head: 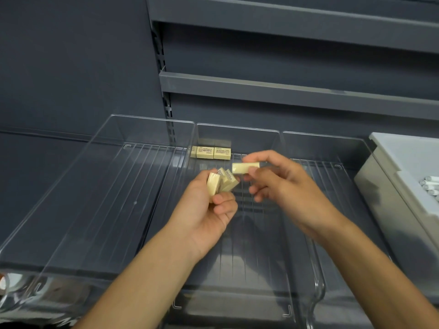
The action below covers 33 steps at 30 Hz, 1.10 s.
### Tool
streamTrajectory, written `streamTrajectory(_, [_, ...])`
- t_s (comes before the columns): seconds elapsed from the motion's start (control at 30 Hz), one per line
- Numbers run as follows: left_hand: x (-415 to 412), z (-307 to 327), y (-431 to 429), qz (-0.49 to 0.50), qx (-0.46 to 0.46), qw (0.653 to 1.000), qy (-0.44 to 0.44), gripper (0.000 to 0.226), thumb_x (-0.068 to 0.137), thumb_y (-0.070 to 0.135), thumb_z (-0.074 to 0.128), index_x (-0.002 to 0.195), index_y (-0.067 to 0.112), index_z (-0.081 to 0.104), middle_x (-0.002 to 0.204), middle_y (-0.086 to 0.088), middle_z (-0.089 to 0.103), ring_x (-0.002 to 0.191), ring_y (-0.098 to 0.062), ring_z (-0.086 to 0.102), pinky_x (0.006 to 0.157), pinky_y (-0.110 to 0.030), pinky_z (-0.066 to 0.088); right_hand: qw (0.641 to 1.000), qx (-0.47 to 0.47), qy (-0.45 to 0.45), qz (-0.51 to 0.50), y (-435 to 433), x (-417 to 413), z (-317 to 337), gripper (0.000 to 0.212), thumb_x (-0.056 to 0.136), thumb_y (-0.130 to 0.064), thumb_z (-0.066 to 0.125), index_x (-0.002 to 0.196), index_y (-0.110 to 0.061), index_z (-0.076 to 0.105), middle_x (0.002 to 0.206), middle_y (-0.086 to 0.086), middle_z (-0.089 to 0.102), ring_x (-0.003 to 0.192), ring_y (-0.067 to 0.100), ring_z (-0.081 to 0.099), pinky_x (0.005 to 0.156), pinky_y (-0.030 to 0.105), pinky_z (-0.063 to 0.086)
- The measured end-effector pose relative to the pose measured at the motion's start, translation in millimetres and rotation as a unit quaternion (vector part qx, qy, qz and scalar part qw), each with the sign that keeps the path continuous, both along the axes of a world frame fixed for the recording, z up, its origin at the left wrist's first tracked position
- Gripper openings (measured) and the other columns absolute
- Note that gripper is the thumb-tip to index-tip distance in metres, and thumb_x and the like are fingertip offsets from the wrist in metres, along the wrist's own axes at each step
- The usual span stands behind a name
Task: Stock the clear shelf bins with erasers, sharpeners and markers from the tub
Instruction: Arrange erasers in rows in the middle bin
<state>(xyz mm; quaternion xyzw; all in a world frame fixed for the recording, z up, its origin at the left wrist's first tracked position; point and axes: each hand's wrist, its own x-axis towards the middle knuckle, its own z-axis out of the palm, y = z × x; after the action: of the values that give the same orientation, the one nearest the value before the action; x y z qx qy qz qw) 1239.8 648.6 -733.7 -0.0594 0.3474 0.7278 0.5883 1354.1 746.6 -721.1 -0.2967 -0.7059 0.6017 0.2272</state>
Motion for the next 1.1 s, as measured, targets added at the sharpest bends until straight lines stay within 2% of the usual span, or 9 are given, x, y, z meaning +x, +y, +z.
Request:
streamTrajectory(0.17, [-4,6,0,0.013,0.002,0.999,0.031,0.015,0.102,0.017,0.044,0.1,0.006,0.055,0.083,-0.011,0.061,0.041,-0.005,0.033,0.034,-0.016,0.029,0.997,0.07,-0.017,-0.027,11,-7,7,0.007,0.091,-0.004,0.063,0.094,-0.008,0.067,0.079,0.016,0.065,0.062,0.012,0.06,0.061,0.023,0.054])
streamTrajectory(0.23, [-6,8,1,0.023,0.0,0.999,0.036,0.015,0.102,0.016,0.044,0.101,0.006,0.054,0.087,-0.013,0.061,0.042,-0.005,0.033,0.034,-0.016,0.029,0.996,0.069,-0.043,-0.047,20,-16,6,0.011,0.088,-0.004,0.068,0.094,-0.012,0.065,0.077,0.015,0.065,0.061,0.017,0.061,0.068,0.034,0.056])
streamTrajectory(0.3, [-7,8,0,0.031,0.001,0.999,0.03,0.014,0.101,0.016,0.044,0.104,0.005,0.054,0.088,-0.014,0.061,0.043,-0.006,0.034,0.035,-0.016,0.03,0.985,0.119,-0.1,-0.076,32,-28,1,0.017,0.086,-0.007,0.07,0.093,-0.02,0.06,0.077,0.013,0.069,0.065,0.026,0.065,0.075,0.042,0.055])
streamTrajectory(0.4, [-6,8,-9,0.013,0.009,0.999,0.038,0.018,0.101,0.016,0.046,0.112,0.005,0.054,0.091,-0.015,0.063,0.043,-0.006,0.034,0.036,-0.016,0.03,0.956,0.185,-0.216,-0.071,49,-50,-4,0.026,0.088,-0.017,0.069,0.105,-0.024,0.051,0.087,0.007,0.07,0.081,0.026,0.068,0.079,0.039,0.056])
streamTrajectory(0.5, [-3,11,-22,-0.042,0.009,0.991,0.127,0.035,0.102,0.023,0.045,0.121,-0.005,0.053,0.068,-0.004,0.066,0.038,-0.004,0.031,0.034,-0.014,0.026,0.92,0.22,-0.318,-0.057,62,-72,-11,0.016,0.087,-0.024,0.068,0.098,-0.023,0.056,0.108,0.01,0.067,0.097,0.03,0.065,0.085,0.035,0.053])
streamTrajectory(0.63, [-4,11,-17,-0.041,0.012,0.948,0.314,0.033,0.104,0.026,0.044,0.12,-0.002,0.052,0.058,0.004,0.054,0.04,-0.005,0.029,0.036,-0.017,0.022,0.876,0.279,-0.387,-0.068,65,-89,-23,0.02,0.092,-0.016,0.059,0.111,-0.017,0.058,0.122,0.015,0.056,0.111,0.038,0.057,0.088,0.034,0.044])
streamTrajectory(0.77, [-13,7,-1,-0.025,0.023,0.863,0.503,0.016,0.102,0.023,0.049,0.116,0.018,0.052,0.069,0.002,0.049,0.046,-0.006,0.039,0.042,-0.017,0.032,0.849,0.327,-0.41,-0.066,67,-91,-28,0.018,0.092,-0.012,0.053,0.109,-0.018,0.052,0.116,0.017,0.054,0.106,0.041,0.057,0.078,0.036,0.042])
streamTrajectory(0.93, [-18,0,6,-0.035,-0.006,0.797,0.604,0.03,0.099,0.025,0.055,0.128,0.024,0.046,0.09,0.008,0.057,0.064,-0.001,0.051,0.056,-0.014,0.04,0.813,0.401,-0.415,-0.075,63,-87,-39,0.024,0.093,-0.004,0.051,0.115,-0.011,0.049,0.11,0.019,0.062,0.103,0.042,0.06,0.073,0.039,0.047])
streamTrajectory(1.1, [-25,2,3,-0.04,-0.011,0.793,0.607,0.033,0.097,0.025,0.057,0.129,0.026,0.047,0.103,0.006,0.061,0.074,-0.001,0.057,0.058,-0.018,0.047,0.819,0.399,-0.401,-0.1,64,-86,-49,0.027,0.093,-0.002,0.05,0.119,-0.01,0.043,0.106,0.019,0.063,0.099,0.042,0.061,0.068,0.037,0.041])
